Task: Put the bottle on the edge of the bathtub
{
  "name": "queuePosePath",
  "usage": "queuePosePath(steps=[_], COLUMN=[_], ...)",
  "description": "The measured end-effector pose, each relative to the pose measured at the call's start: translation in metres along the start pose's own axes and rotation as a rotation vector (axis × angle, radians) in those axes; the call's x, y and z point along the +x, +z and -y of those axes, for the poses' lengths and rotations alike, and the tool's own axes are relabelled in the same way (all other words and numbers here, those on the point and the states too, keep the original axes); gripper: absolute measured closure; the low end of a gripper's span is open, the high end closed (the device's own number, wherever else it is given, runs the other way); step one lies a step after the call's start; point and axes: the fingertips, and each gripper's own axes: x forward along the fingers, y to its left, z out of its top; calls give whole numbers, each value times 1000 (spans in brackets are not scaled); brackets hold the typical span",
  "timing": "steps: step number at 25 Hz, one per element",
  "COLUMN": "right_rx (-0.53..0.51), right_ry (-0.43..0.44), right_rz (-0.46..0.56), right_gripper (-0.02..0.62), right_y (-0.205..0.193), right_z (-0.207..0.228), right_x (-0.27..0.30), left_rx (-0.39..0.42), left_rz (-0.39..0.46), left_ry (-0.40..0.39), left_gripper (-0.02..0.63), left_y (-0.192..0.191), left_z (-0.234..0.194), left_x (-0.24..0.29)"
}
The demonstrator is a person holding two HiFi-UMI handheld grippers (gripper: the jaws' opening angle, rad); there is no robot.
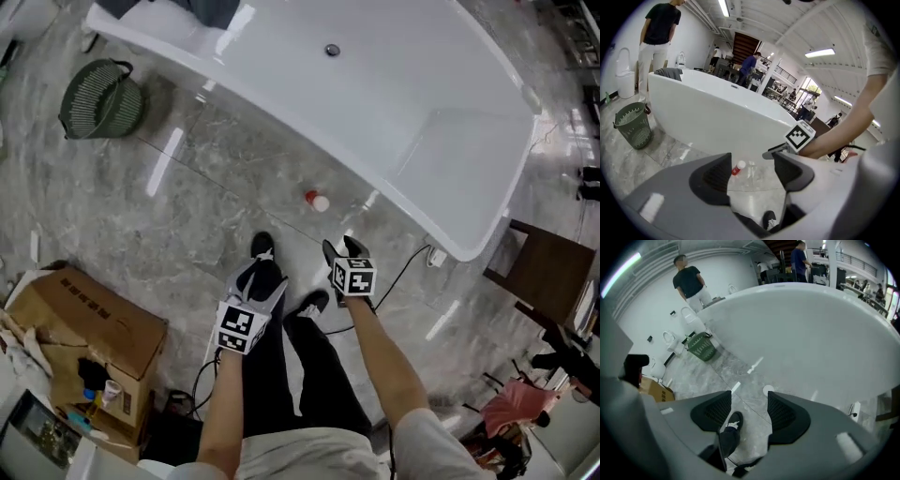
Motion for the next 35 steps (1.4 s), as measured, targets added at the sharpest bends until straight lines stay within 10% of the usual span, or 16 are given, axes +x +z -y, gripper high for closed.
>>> queuePosePath(steps=[12,31,35], right_rx=[68,43,97], right_ry=[82,143,119], right_rz=[138,400,438], right_gripper=[353,354,477], right_y=[-58,-83,-88], right_z=[-5,-30,-24], right_x=[-243,-397,-406], left_rx=[20,280,291], left_rz=[-20,59,66], left_ry=[17,-64,-63], left_gripper=[284,305,391], left_y=[41,84,79], left_z=[145,273,277], left_x=[-57,-128,-136])
